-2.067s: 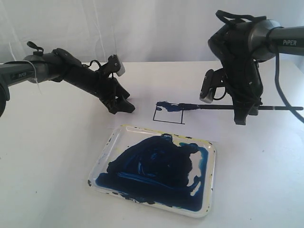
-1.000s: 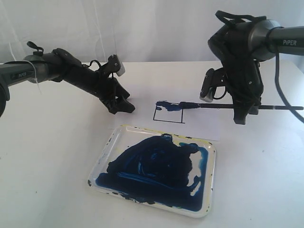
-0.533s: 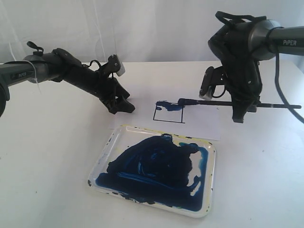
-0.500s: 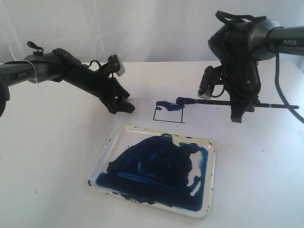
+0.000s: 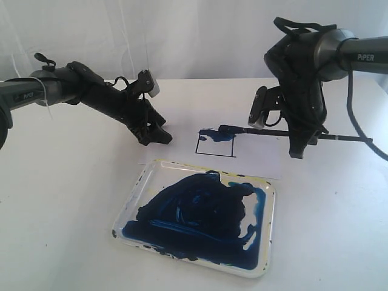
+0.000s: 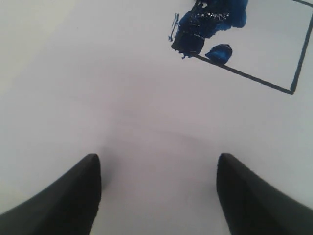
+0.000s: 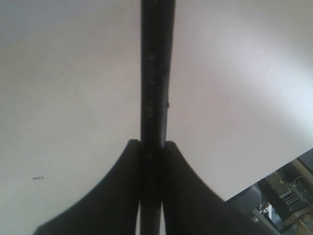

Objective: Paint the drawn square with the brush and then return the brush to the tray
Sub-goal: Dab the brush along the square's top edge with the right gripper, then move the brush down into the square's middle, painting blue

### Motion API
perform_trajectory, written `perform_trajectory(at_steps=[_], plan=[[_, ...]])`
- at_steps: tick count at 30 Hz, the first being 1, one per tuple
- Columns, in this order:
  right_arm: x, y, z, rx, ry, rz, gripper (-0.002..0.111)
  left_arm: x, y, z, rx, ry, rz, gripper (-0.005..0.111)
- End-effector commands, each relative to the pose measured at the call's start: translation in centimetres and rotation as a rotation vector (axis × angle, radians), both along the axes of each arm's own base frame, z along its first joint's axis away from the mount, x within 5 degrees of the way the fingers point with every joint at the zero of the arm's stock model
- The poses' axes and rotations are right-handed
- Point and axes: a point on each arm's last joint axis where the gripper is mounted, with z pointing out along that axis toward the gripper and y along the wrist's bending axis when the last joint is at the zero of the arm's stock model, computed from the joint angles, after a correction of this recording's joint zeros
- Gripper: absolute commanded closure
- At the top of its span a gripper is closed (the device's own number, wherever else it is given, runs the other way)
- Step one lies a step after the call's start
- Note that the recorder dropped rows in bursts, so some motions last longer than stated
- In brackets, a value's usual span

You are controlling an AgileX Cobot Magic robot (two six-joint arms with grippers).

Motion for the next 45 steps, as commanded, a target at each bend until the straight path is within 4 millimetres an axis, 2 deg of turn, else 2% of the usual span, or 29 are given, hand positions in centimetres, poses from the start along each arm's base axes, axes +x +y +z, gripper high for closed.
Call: perform_trajectory(at_steps=[1,22,37,45], plan=[[0.1,0.0,0.0,0.017,-0.019,0.005,0.108,-0.2,-0.2,-0.1,-0.002,0.016,-0.014,0.037],[-0.1,-0.3,0.0,-0.027,0.020,0.028,0.108,-0.2,-0.2,-0.1,-0.002,0.016,-0.014,0.037],[-0.3,-1.0,0.3,-0.113,0.021,-0.022,0.108,-0.2,-0.2,-0.1,-0.002,0.016,-0.014,0.037],[-0.1,-0.7,0.6,-0.072,-0.012,-0.009,0.108,-0.2,-0.2,-0.1,-0.002,0.016,-0.014,0.037]])
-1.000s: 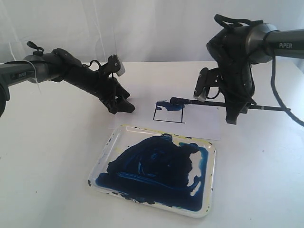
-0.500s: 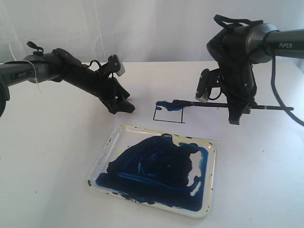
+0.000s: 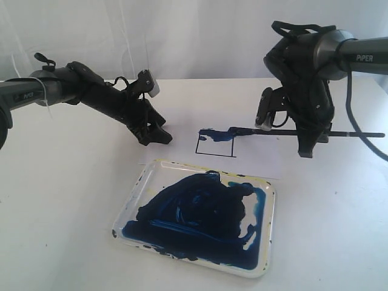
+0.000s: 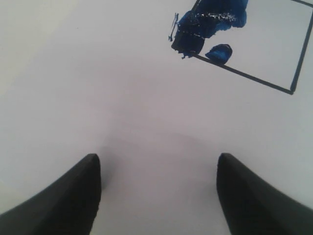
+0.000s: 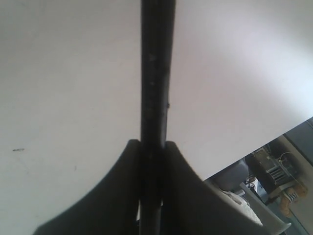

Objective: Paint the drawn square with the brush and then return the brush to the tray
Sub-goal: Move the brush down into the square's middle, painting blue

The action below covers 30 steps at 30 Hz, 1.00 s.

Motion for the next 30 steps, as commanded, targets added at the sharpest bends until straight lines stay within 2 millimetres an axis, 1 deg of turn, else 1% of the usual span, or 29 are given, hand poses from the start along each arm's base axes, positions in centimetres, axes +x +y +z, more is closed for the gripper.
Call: perform_trajectory(at_steps=[1,6,10,18,22,28,30], plan=[[0.2,0.2,0.4,0.047,-0.041,0.016,0.108,-0.2,-0.2,-0.1,-0.002,0.016,-0.014,0.037],[0.1,1.3,2.0,0.181,-0.076,0.088,0.108,-0.2,-0.2,-0.1,-0.002,0.016,-0.014,0.037],[-0.4,1.1,2.3,0.167,-0.032,0.096,0.108,-0.2,-0.2,-0.1,-0.002,0.016,-0.014,0.037],[-0.5,1.5,0.3,0.194,0.042,0.058,0.108,-0.2,-0.2,-0.1,-0.002,0.016,-0.014,0.037],[-0.3,1.6,-0.5,0.200,0.044,0.033,0.108,-0.2,-0.2,-0.1,-0.002,0.016,-0.014,0.037],[0.3,1.8,-0.6,0.211,0.041,0.003,0.108,-0.2,-0.2,-0.1,-0.002,0.016,-0.014,0.037],[0.5,1.9,-0.9,0.209,0.051,0.002,0.108,-0.2,-0.2,-0.1,-0.002,0.016,-0.014,0.037]])
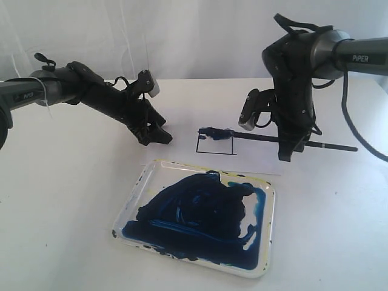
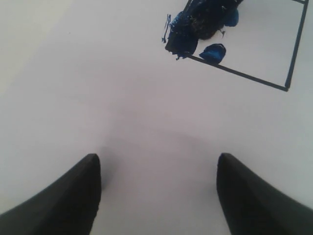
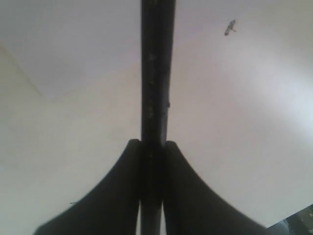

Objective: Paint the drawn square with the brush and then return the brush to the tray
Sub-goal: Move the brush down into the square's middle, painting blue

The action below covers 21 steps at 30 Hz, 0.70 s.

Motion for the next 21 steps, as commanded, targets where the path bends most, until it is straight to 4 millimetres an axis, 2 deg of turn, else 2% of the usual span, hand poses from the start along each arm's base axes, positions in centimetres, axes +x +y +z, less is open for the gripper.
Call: perform_trajectory(at_steps=[1,13,21], plan=[[0.2,0.0,-0.1,0.005,0.012,-0.012,0.108,-0.2,-0.2,-0.1,-0.002,0.016,-0.014,0.037],[-0.4,2.1,-0.5,-0.004,0.051,0.123,0.108,-0.2,-0.2,-0.1,-0.002,0.016,-0.014,0.037],[0.0,1.6,-0.2,-0.074,0.004,0.093,0.108,-0.2,-0.2,-0.1,0.000,0.016,-0.015,0.037]])
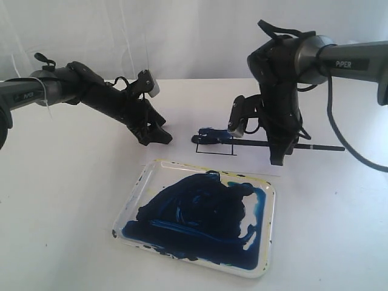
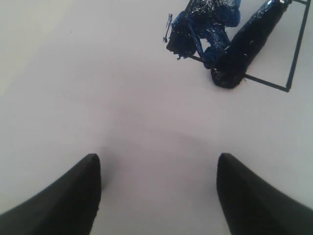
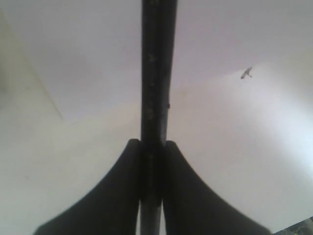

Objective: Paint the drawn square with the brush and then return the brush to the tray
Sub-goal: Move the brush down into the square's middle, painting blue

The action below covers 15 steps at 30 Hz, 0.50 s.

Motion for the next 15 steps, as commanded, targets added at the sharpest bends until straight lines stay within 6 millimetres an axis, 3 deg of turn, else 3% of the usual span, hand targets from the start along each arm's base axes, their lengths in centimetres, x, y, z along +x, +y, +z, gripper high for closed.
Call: perform_trajectory(at_steps=[1,15], plan=[[0.32,-0.46,0.39,-0.050,-0.042,-0.022,0.108,-0.21,-0.19,-0.13,0.000,0.016,-0.015,0.037],[0.52,-0.78,0.57,-0.093,-0.060,-0.005,0.108,-0.21,-0.19,-0.13,0.000,0.016,-0.015,0.037]])
